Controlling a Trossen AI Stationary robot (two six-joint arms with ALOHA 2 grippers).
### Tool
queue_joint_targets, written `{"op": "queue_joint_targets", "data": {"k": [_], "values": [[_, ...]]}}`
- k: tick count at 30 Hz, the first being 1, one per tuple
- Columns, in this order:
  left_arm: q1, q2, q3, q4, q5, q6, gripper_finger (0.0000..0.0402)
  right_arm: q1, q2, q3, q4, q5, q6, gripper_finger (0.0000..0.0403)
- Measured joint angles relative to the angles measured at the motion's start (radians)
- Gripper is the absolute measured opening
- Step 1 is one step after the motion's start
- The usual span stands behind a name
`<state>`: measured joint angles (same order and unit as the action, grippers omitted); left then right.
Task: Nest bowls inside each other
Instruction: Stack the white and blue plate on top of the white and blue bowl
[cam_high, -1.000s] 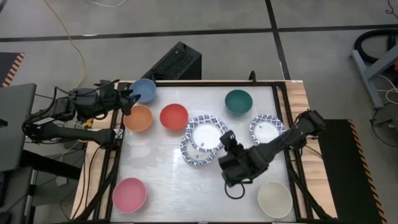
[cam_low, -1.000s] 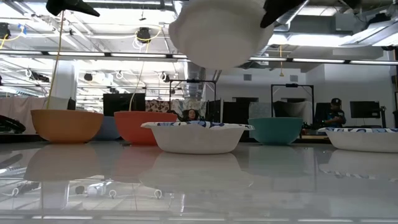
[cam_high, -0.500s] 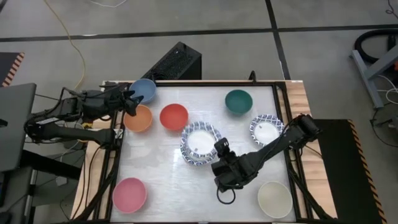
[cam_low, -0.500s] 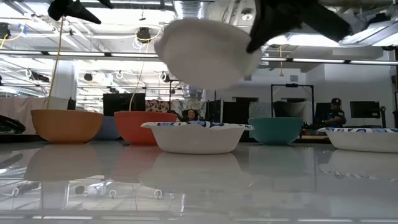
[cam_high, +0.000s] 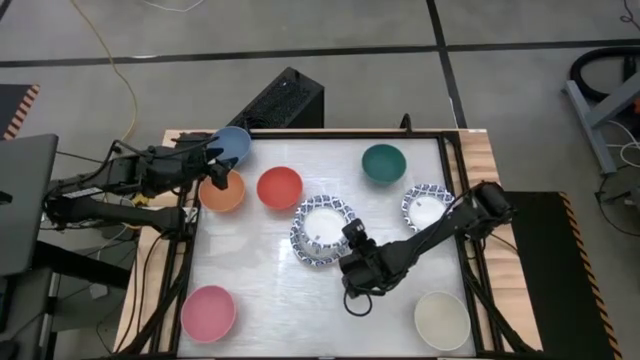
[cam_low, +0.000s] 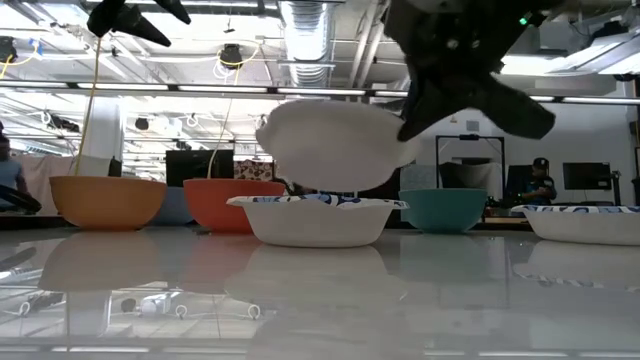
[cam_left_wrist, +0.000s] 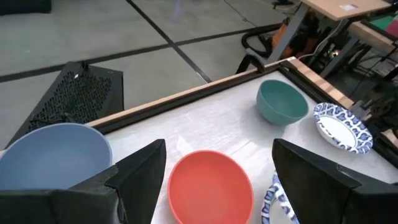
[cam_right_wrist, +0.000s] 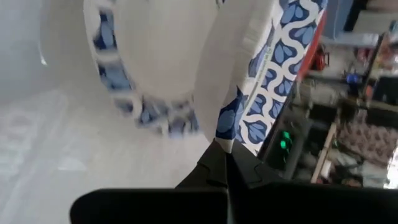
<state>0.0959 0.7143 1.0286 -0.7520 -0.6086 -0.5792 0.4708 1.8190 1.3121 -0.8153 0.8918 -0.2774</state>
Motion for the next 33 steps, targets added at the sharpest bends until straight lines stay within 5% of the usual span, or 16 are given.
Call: {"op": "queue_joint_targets", "data": {"k": [7, 20, 33], "values": [[0.000, 0.007, 0.000, 0.000, -0.007, 0.008, 0.0284, -0.004, 0.002, -0.062, 0.166, -0.132, -0.148, 0.0005], [0.000, 0.006, 0.000, 0.000, -0.007, 0.001, 0.0284, -0.028, 0.002, -0.078, 0.165, -0.040, -0.207, 0.0009], [0.000, 0.006, 0.000, 0.000, -0.008, 0.014, 0.0284, -0.070, 0.001, -0.078, 0.157, -0.059, -0.119, 0.0012]]}}
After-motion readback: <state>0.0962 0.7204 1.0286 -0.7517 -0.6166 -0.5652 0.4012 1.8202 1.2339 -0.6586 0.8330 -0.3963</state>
